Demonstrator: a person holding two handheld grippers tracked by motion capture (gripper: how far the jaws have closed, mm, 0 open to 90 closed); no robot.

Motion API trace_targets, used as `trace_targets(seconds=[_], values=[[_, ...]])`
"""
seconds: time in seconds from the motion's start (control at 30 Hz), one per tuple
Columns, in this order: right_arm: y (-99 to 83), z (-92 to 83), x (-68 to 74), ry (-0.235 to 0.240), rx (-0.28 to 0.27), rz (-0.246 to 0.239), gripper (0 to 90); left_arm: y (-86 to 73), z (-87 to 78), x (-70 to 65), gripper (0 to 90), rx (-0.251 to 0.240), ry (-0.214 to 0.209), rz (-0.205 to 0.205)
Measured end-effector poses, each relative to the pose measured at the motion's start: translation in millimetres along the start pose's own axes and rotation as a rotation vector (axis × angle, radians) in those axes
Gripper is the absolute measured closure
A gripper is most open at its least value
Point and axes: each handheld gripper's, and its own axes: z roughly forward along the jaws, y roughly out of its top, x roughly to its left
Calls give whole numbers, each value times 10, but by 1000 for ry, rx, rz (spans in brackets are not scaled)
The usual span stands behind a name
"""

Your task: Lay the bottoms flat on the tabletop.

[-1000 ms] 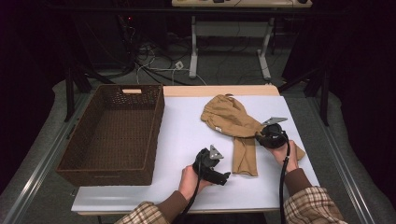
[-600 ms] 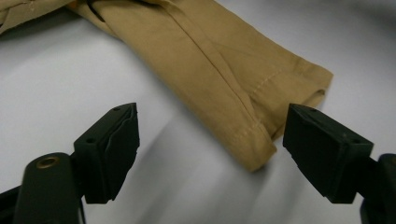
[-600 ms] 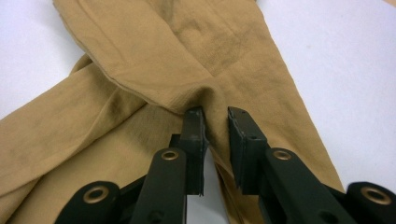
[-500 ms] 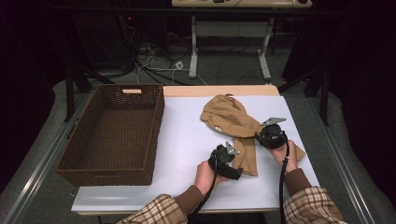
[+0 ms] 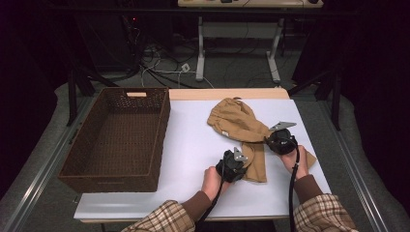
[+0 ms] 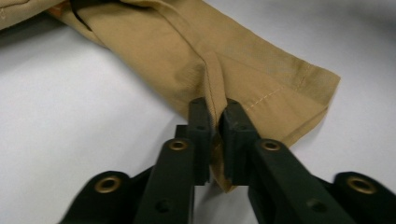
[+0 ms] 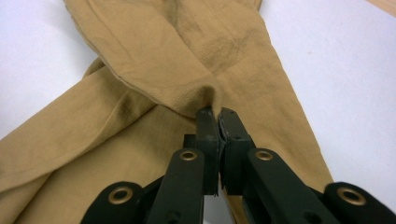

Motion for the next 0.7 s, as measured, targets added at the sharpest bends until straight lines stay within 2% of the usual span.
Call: trace_targets(seconds=[0.13,0.37,0.7], values=[[9,-28,22,14,0,-7,887,-48,-58,49,861,-1,2,-2],[21,-67,87,48,1,-2,887,-182,-269,169,865,-1,23,-12],[33,-129,229,126,17,13,886,-392,-578,264,865,14,54,-5]])
